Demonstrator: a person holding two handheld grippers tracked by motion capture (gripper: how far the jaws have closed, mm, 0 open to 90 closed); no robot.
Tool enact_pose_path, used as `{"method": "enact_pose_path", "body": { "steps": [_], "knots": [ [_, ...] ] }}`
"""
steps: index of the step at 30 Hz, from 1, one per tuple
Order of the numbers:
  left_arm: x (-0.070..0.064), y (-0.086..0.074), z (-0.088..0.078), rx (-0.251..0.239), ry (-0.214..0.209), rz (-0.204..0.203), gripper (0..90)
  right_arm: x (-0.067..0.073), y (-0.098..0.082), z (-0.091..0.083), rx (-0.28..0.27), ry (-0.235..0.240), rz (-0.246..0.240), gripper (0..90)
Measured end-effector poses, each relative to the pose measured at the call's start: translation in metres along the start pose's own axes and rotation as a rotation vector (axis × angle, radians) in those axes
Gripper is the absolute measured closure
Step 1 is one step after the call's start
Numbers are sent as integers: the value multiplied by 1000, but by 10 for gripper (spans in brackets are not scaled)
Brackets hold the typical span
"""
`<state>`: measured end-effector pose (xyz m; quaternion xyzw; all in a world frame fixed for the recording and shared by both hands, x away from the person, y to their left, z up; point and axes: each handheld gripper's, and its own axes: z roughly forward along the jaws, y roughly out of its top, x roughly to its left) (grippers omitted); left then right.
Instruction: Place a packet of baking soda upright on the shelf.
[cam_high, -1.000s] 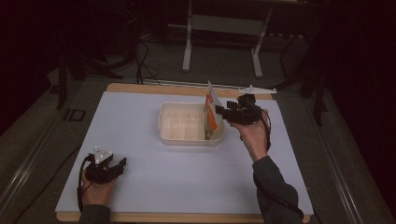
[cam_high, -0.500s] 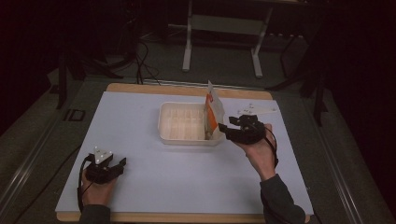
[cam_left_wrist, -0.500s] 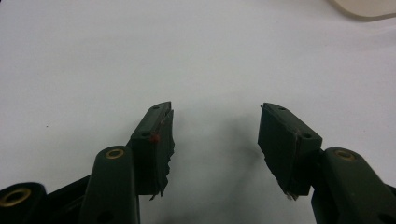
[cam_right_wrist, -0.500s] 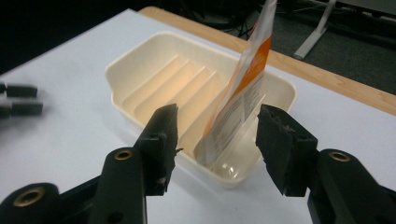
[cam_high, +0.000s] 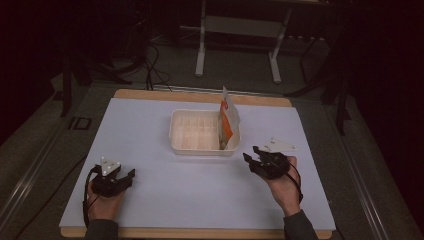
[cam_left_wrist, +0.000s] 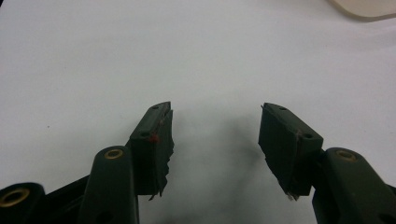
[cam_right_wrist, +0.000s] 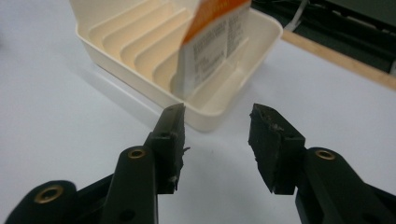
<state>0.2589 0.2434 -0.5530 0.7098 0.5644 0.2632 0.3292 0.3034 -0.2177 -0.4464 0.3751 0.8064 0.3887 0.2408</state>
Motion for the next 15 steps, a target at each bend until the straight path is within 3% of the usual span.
{"method": "enact_pose_path", "body": {
  "steps": [15],
  "knots": [
    [0,0,0,0,5,0,438,-23,-51,0,-20,-54,144,527]
  ]
}}
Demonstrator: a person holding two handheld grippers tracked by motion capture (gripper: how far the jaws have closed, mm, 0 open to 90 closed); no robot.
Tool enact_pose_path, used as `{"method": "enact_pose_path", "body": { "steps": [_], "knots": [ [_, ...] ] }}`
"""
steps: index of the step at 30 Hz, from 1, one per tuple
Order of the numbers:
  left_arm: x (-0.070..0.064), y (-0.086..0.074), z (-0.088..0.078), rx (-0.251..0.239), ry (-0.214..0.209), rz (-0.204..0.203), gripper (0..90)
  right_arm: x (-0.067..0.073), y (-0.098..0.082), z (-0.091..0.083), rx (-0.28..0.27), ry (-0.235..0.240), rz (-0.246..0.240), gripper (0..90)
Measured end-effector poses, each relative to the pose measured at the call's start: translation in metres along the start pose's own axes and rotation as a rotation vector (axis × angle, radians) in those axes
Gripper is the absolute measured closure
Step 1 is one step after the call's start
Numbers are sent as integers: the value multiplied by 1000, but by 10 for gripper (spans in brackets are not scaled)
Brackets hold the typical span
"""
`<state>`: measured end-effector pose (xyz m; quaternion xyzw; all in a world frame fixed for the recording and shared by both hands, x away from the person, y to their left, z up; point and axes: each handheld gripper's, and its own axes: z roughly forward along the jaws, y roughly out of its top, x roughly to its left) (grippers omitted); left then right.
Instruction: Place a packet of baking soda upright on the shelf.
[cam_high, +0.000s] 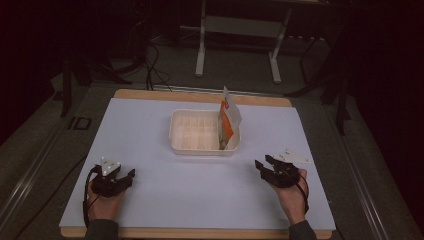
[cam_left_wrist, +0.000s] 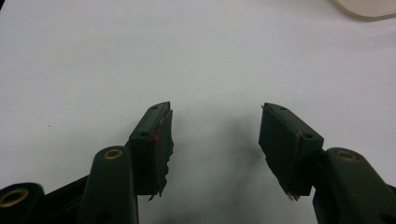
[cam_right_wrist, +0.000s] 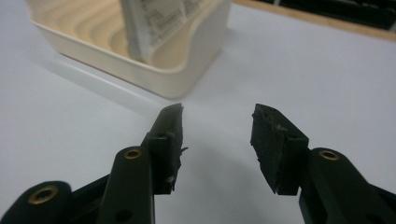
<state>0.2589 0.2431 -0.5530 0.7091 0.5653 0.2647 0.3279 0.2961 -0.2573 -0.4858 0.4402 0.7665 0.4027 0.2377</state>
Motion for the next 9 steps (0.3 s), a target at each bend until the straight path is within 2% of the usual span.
{"method": "enact_pose_path", "body": {
  "steps": [9],
  "knots": [
    [1,0,0,-1,4,-11,429,-9,-23,16,87,-17,14,503]
  ]
}}
